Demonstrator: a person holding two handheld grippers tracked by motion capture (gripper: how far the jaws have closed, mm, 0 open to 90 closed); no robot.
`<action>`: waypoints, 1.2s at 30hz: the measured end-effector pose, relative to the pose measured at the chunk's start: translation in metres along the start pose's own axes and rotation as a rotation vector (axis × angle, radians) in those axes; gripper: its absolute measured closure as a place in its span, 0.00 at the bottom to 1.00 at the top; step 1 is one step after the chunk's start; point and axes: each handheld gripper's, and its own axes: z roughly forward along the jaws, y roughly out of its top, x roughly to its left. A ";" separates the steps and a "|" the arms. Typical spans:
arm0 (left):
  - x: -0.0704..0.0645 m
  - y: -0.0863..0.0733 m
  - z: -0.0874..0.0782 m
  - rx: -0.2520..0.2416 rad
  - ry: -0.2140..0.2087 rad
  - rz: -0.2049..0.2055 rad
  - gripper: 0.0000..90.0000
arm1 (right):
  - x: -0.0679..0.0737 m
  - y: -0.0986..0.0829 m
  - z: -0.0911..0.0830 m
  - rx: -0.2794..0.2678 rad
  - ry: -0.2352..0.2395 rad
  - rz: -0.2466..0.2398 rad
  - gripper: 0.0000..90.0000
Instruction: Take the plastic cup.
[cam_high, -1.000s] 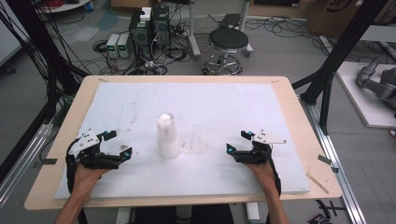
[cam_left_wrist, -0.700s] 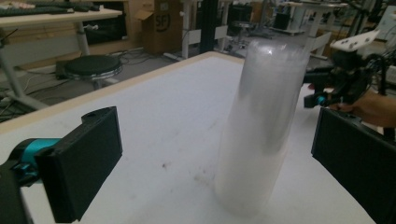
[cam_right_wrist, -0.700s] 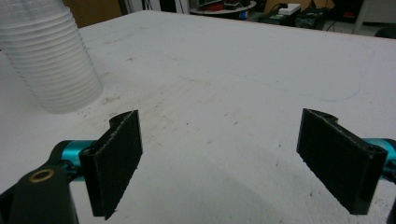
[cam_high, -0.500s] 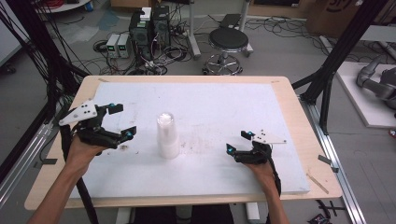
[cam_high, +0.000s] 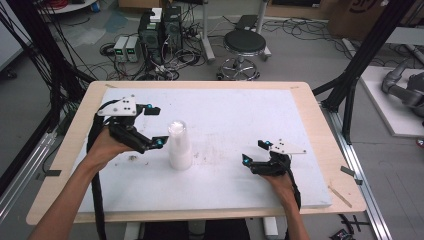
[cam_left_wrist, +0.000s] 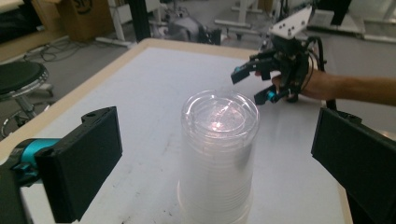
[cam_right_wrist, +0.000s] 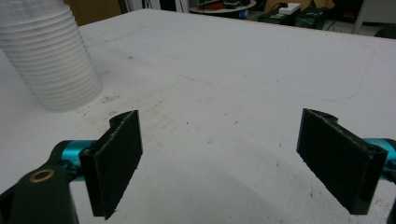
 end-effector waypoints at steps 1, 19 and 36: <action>0.000 0.001 0.004 0.016 -0.014 0.012 0.02 | 0.000 0.000 0.000 0.004 0.001 0.002 0.16; 0.001 0.010 0.044 0.299 -0.095 0.073 0.16 | -0.001 0.000 0.000 0.003 0.002 0.005 0.16; 0.004 0.013 0.051 0.362 -0.091 0.067 0.28 | 0.000 0.000 0.000 0.005 0.002 0.008 0.16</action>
